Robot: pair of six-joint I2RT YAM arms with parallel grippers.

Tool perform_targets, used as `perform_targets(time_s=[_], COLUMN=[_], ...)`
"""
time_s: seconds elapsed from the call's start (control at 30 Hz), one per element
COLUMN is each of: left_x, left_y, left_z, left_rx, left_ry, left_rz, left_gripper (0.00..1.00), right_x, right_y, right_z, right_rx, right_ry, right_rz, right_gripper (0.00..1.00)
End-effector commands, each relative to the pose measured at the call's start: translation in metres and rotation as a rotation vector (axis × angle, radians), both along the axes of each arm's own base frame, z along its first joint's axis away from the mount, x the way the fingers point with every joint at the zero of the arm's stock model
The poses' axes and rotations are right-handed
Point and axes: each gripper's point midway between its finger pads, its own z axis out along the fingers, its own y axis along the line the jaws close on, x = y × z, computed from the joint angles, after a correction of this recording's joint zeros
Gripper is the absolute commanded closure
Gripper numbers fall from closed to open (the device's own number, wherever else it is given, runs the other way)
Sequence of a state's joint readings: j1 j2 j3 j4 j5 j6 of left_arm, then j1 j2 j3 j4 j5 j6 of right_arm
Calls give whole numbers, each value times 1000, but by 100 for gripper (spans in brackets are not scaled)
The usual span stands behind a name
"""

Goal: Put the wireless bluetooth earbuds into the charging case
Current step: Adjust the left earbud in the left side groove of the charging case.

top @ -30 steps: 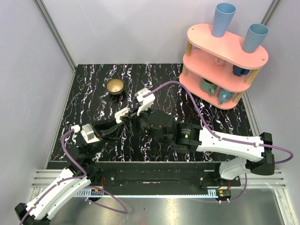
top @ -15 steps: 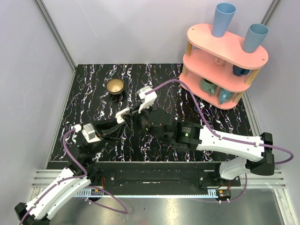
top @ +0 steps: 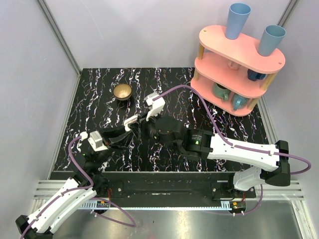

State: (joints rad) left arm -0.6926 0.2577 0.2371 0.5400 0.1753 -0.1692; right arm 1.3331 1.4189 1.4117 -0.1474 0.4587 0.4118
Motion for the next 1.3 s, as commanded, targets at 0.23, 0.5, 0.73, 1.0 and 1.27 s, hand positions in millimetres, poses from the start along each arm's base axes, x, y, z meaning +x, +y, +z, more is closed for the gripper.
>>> perform_targets(time_s=[0.23,0.5,0.73,1.0,1.27], left_x=[-11,-10,-11,-12,-14], left_y=[14,11,11,10,8], left_z=[41,35,34,34,36], left_rx=[-83,-73,-69,-68,-66], left_ry=[-118,-92,-86,-86,-93], left_rz=[25,15,7,2,-15], left_gripper=[100,100,100,100,100], right_x=[-7,-7,-5,-7,-6], right_y=[-10,-14,-14,-1,11], right_z=[-35,25,45,41,27], right_rx=[-97,47,73,64,38], right_ry=[81,-31,-85,-86,-72], right_rz=[9,32,34,70,84], right_gripper=[72,70,71,74,79])
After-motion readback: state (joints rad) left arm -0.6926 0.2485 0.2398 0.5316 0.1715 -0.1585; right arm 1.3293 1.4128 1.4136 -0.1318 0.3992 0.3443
